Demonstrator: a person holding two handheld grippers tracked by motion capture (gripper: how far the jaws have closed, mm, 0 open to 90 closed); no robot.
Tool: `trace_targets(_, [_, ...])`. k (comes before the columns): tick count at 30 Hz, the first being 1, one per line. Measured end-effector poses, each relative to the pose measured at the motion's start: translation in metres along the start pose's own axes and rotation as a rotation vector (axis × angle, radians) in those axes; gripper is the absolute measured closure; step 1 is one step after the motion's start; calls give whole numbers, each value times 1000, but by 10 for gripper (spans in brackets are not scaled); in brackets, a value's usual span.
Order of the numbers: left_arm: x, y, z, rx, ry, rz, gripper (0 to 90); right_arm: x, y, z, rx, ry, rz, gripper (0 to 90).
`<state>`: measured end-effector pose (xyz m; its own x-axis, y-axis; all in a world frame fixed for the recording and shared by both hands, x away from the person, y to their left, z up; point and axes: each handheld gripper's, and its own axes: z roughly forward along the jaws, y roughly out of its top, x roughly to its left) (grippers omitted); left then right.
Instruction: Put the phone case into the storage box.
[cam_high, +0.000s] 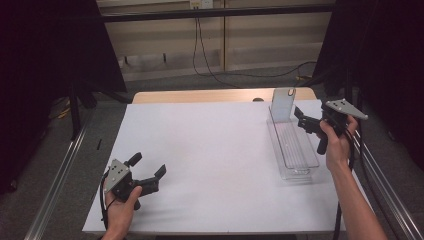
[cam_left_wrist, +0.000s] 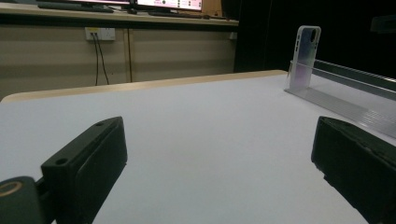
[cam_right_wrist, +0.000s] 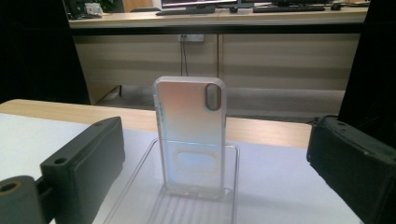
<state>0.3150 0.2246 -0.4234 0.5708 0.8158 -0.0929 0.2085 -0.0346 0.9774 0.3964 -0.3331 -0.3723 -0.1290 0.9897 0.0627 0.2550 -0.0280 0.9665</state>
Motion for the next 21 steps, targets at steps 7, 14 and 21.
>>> trace_targets(7, [0,0,0,1,2,2,36,0,-6,-12,11,8,4,37])
trace_targets(14, [0,-1,0,6,6,9,37,-3,-12,-26,-12,5,-7,39])
trace_targets(21, [-1,-3,1,19,5,6,38,-4,-20,-40,-43,-3,-14,40])
